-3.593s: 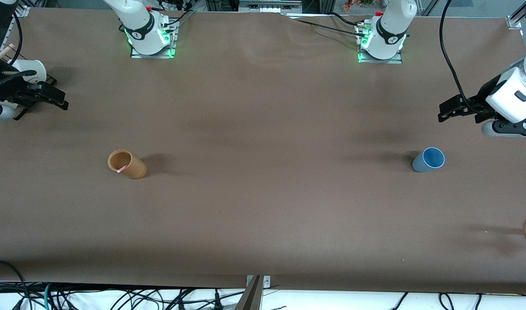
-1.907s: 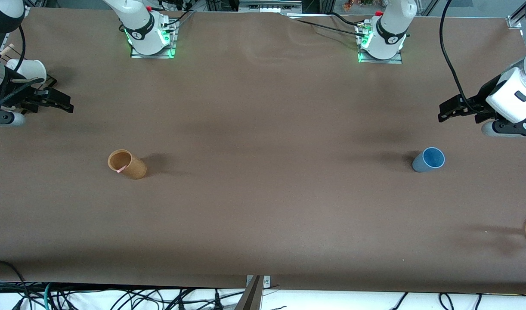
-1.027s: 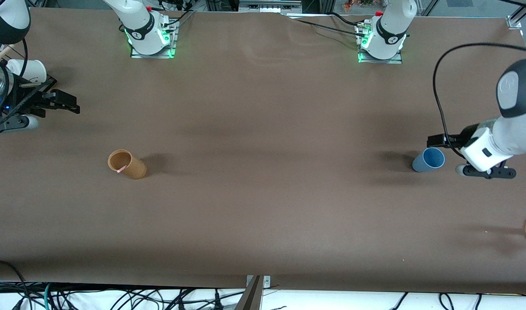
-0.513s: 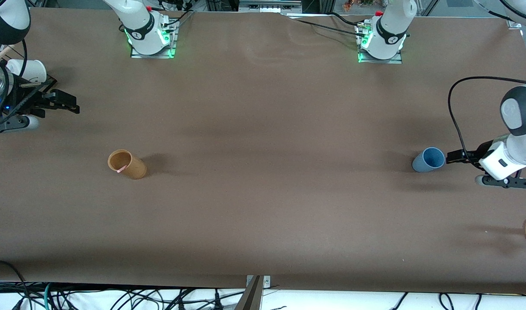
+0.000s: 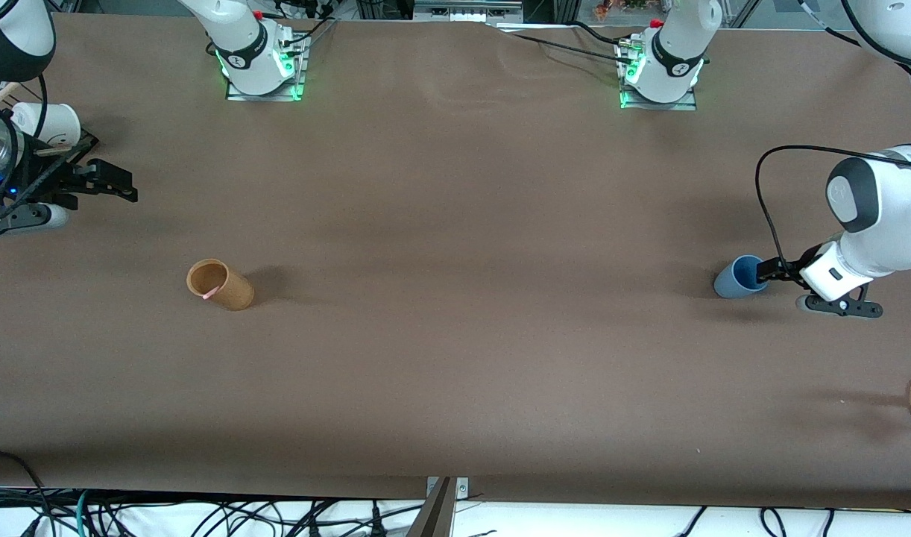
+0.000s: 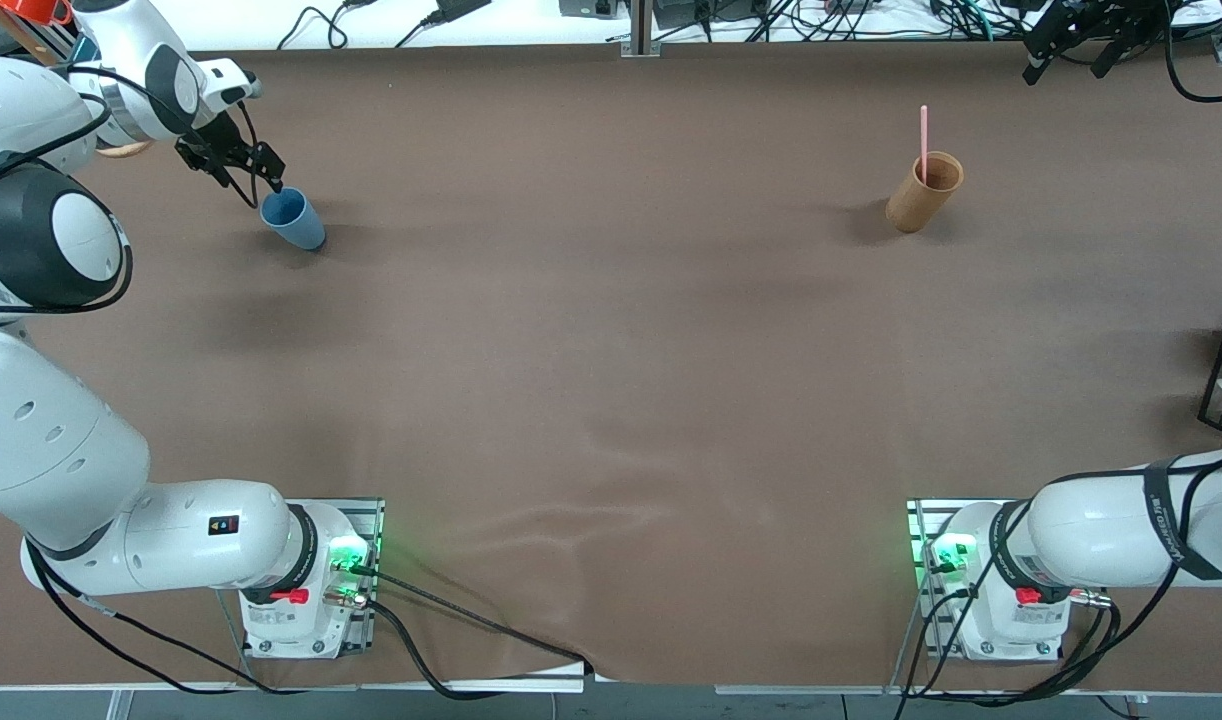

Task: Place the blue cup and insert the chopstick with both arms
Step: 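Reach the left gripper down and grasp the blue cup, then grasp the pink chopstick in the tan cup with the right gripper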

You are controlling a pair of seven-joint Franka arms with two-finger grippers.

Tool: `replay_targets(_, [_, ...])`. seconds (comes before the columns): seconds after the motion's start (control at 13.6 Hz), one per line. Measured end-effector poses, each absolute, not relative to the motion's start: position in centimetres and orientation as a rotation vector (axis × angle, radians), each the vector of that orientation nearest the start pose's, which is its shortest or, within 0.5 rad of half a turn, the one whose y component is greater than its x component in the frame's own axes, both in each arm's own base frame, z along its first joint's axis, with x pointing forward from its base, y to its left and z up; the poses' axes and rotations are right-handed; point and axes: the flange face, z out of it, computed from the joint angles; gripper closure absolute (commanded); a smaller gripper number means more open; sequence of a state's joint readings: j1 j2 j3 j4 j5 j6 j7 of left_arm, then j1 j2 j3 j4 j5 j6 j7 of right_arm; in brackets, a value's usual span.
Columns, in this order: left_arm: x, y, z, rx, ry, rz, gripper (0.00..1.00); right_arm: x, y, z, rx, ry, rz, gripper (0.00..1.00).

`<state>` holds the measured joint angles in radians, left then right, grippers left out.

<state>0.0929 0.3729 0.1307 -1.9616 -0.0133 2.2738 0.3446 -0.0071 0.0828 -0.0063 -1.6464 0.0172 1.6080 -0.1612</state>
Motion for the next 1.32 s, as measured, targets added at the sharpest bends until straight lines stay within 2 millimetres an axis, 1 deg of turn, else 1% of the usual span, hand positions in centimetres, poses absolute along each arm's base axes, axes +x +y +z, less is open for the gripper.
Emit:
replay_targets(0.15, [59.0,13.1,27.3,-3.107,0.21,0.069,0.0,57.6,-0.6,54.4,-3.098,-0.261,0.178,0.0])
replay_targets(0.22, [58.7,13.1,26.8,-3.104,0.216,0.054,0.0,57.8,-0.5,54.3,-3.092,-0.322,0.163,0.0])
replay_targets(0.44, [57.9,13.0,25.6,-3.101,0.221,0.042,0.0,58.9,-0.5,54.0,-3.056,-0.622,0.044,0.0])
replay_targets(0.51, [57.7,13.0,25.4,-3.101,0.223,0.04,0.05,59.4,-0.5,53.5,-3.043,-0.71,0.006,0.01])
replay_targets(0.59, [57.6,13.0,25.3,-3.099,0.223,0.031,0.25,60.0,-0.5,52.4,-3.028,-0.782,-0.015,0.01])
replay_targets(0.66, [57.6,13.0,25.1,-3.096,0.226,0.019,0.64,60.4,-0.4,50.8,-3.015,-0.823,-0.021,0.01])
replay_targets(0.73, [57.5,12.9,25.1,-3.095,0.236,0.015,0.88,60.8,-0.3,48.9,-3.008,-0.844,-0.032,0.01])
replay_targets(0.81, [57.5,12.9,25.0,-3.094,0.25,0.015,1.0,61.1,-0.2,47.2,-3.009,-0.858,-0.065,0.01])
replay_targets(0.88, [57.5,13.0,25.1,-3.092,0.264,0.014,1.0,61.3,0.3,45.5,-3.01,-0.873,-0.104,0.01])
replay_targets(0.95, [57.5,12.9,25.1,-3.092,0.271,0.013,1.0,61.2,1.0,43.8,-3.007,-0.891,-0.133,0.03])
replay_targets(1.03, [57.5,12.9,25.1,-3.091,0.274,0.014,1.0,60.9,1.7,42.3,-3.001,-0.907,-0.145,0.06])
replay_targets(1.1, [57.5,12.9,25.1,-3.091,0.275,0.014,1.0,60.6,2.3,40.9,-2.995,-0.915,-0.152,0.06])
replay_targets(1.32, [57.5,13.0,25.1,-3.091,0.277,0.013,1.0,60.7,3.3,37.9,-2.985,-0.926,-0.2,0.08])
